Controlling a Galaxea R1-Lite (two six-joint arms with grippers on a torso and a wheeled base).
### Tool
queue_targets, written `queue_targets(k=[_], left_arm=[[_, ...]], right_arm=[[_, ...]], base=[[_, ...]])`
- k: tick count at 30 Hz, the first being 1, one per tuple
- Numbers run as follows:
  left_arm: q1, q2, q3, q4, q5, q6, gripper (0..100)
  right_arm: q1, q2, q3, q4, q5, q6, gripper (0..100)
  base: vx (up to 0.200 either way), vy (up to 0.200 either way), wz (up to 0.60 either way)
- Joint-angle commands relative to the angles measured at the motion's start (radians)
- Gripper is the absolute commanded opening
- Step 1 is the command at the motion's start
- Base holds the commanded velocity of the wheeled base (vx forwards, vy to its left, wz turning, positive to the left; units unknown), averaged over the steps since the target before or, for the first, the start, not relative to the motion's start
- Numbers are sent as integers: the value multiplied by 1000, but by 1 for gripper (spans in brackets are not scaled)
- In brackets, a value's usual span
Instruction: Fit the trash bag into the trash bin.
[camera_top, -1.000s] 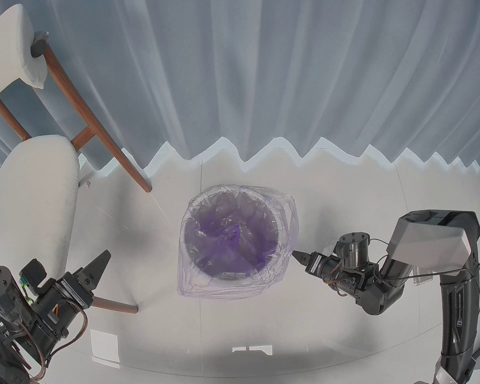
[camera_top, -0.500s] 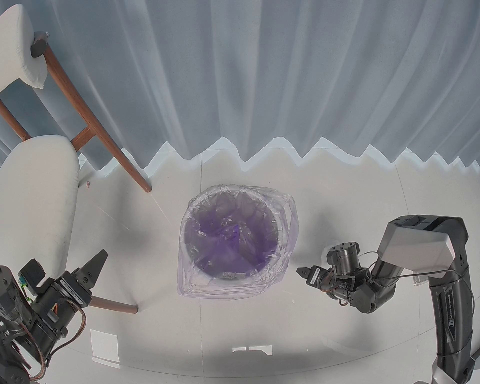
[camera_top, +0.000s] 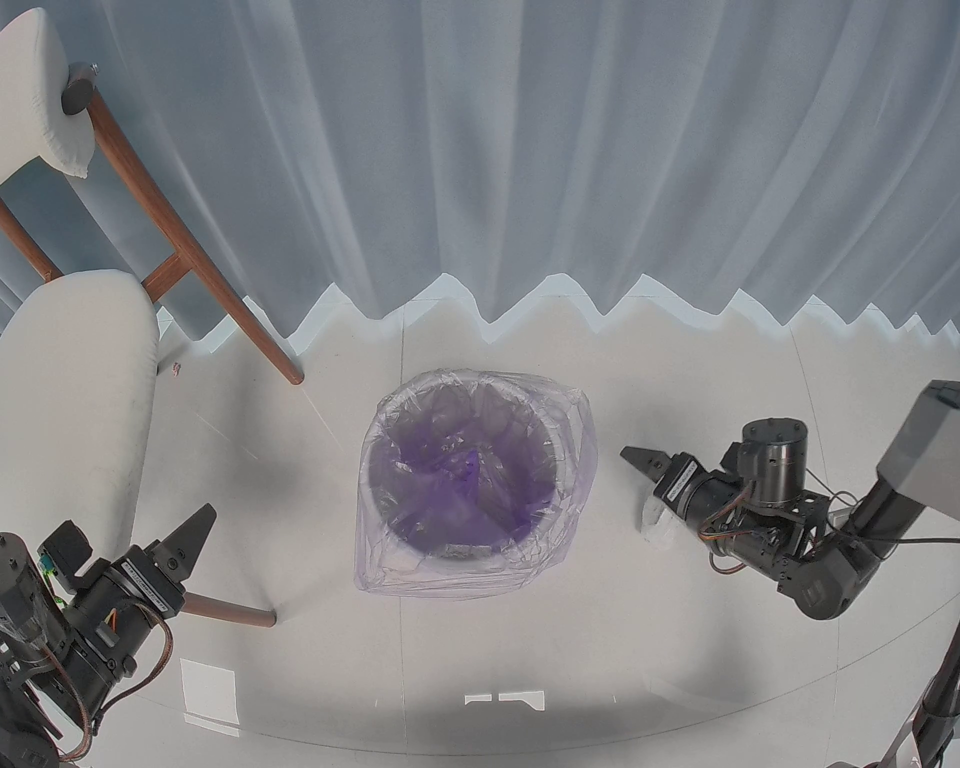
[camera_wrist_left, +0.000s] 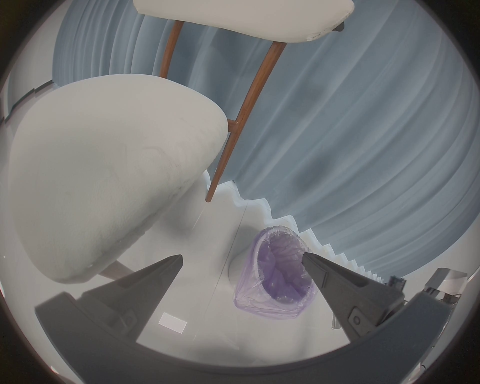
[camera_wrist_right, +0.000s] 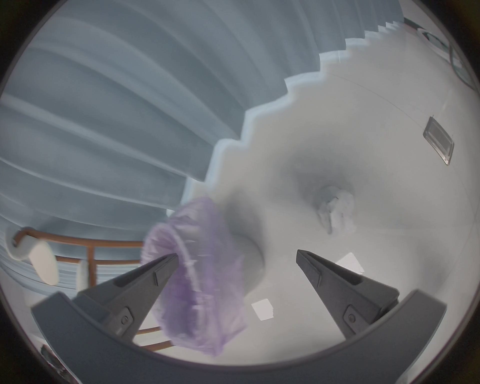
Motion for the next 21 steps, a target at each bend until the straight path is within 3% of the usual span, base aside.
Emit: queue_targets(k=[1, 6, 21], left_arm=[[0, 4, 18, 4, 0, 1, 100], [0, 5, 18, 4, 0, 1, 100], [0, 2, 18, 17, 3, -2, 100]], right_arm=[[59, -72, 69, -47, 25, 45, 100], [83, 71, 45, -171, 26, 26, 100], [86, 314, -155, -171, 17, -28, 100]], base=[[0, 0, 0], [0, 0, 0], [0, 0, 0]])
